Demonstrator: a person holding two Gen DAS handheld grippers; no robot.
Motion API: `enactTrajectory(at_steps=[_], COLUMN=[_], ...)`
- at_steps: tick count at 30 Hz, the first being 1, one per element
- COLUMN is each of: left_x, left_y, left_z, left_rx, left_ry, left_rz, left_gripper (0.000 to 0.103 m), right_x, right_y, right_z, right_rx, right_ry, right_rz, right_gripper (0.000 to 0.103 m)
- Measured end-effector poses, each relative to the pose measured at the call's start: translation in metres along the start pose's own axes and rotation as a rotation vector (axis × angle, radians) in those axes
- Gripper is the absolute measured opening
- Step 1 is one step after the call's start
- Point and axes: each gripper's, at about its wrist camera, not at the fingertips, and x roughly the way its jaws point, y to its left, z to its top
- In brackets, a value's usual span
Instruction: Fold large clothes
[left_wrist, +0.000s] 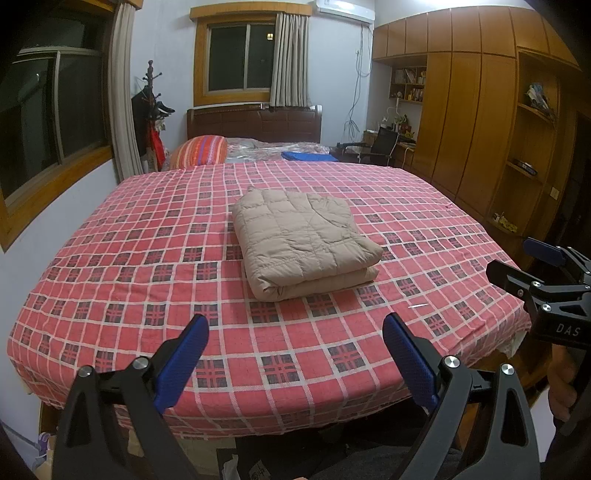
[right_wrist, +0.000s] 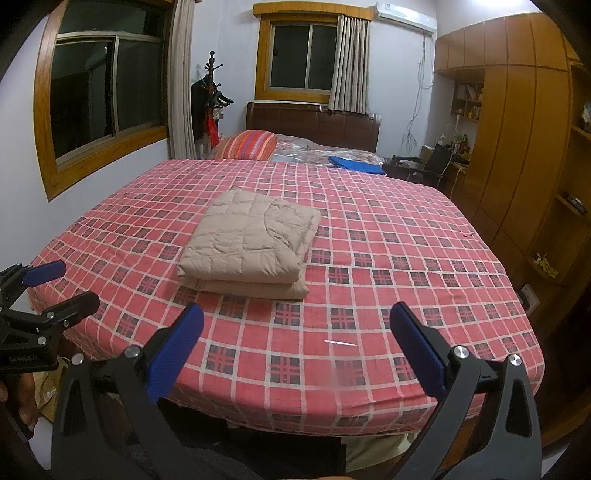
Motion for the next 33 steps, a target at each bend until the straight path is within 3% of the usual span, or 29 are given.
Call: enactTrajectory(at_steps=[33], left_x=[0.0009], left_y=[0.0011], left_z=[0.0003], left_rx=[-0.003], left_ry=[0.000], left_rz=[-0.001], left_gripper=[0.095], right_x=[0.0023], right_y=[0.0050], right_z=[-0.0030], right_rx=[-0.001], right_ry=[0.005], right_rz=[0.005], right_gripper=[0.100])
